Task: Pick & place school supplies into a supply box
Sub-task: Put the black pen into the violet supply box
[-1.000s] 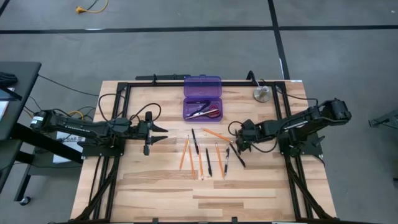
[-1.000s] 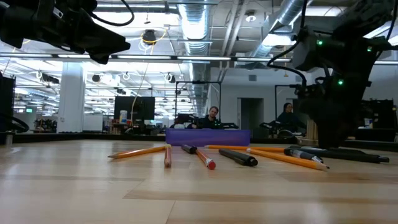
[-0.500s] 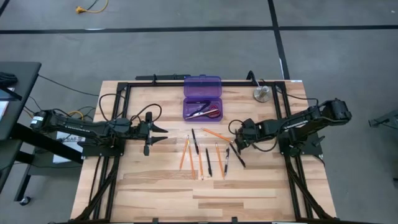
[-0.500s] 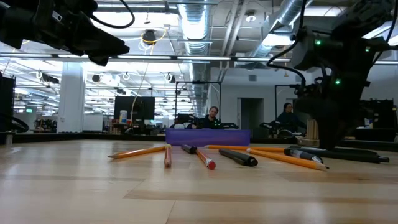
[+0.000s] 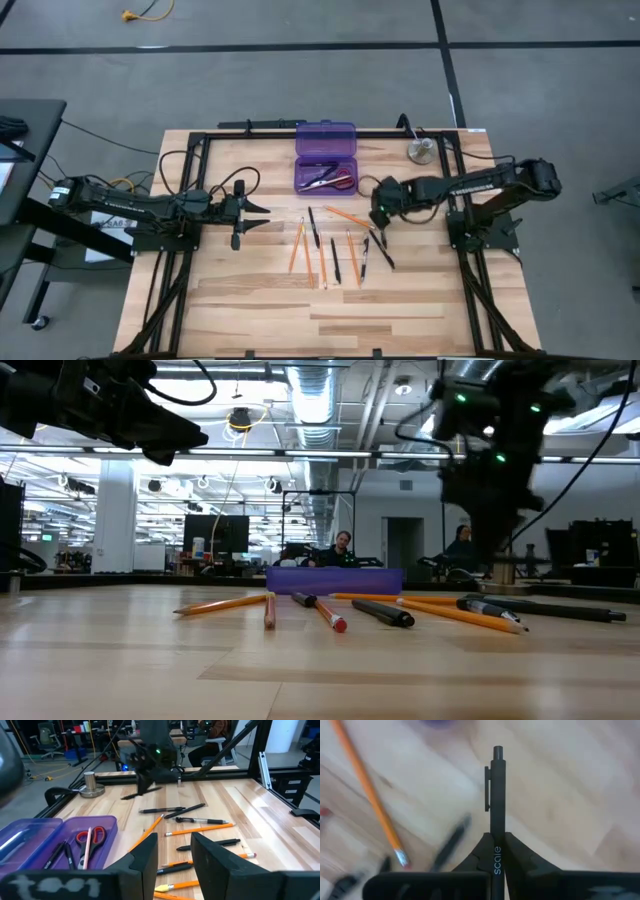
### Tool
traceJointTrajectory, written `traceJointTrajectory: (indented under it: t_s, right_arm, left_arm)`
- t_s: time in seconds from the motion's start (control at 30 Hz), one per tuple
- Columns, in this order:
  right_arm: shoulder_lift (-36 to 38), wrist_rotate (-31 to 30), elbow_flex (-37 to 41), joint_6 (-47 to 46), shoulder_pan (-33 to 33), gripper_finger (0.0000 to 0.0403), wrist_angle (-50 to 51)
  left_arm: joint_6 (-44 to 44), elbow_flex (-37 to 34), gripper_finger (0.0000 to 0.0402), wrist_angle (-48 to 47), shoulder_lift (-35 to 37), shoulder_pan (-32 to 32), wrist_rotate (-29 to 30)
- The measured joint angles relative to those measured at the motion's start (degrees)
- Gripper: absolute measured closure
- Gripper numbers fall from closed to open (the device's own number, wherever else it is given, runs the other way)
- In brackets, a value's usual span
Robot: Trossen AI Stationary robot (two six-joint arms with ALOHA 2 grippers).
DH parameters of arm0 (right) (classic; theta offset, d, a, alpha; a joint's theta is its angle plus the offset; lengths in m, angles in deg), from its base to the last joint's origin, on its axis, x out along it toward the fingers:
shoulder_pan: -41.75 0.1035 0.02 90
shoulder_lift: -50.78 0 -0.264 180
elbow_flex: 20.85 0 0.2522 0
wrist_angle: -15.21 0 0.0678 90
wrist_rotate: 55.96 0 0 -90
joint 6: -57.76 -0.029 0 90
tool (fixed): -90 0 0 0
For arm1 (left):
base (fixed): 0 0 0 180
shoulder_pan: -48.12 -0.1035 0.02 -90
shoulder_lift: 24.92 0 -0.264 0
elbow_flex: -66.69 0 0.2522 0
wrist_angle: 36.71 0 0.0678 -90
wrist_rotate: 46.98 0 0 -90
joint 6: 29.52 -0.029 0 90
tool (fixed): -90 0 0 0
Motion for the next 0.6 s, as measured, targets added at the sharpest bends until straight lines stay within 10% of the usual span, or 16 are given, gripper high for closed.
traceJointTrajectory:
  t_s: [0.6]
  right_arm:
    - [-21.6, 6.1, -30.2, 45.2, -11.7, 0.0401, -6.3]
  left_arm:
    - [1.2, 0.0, 0.0295, 0.4, 0.0, 0.0, -0.2]
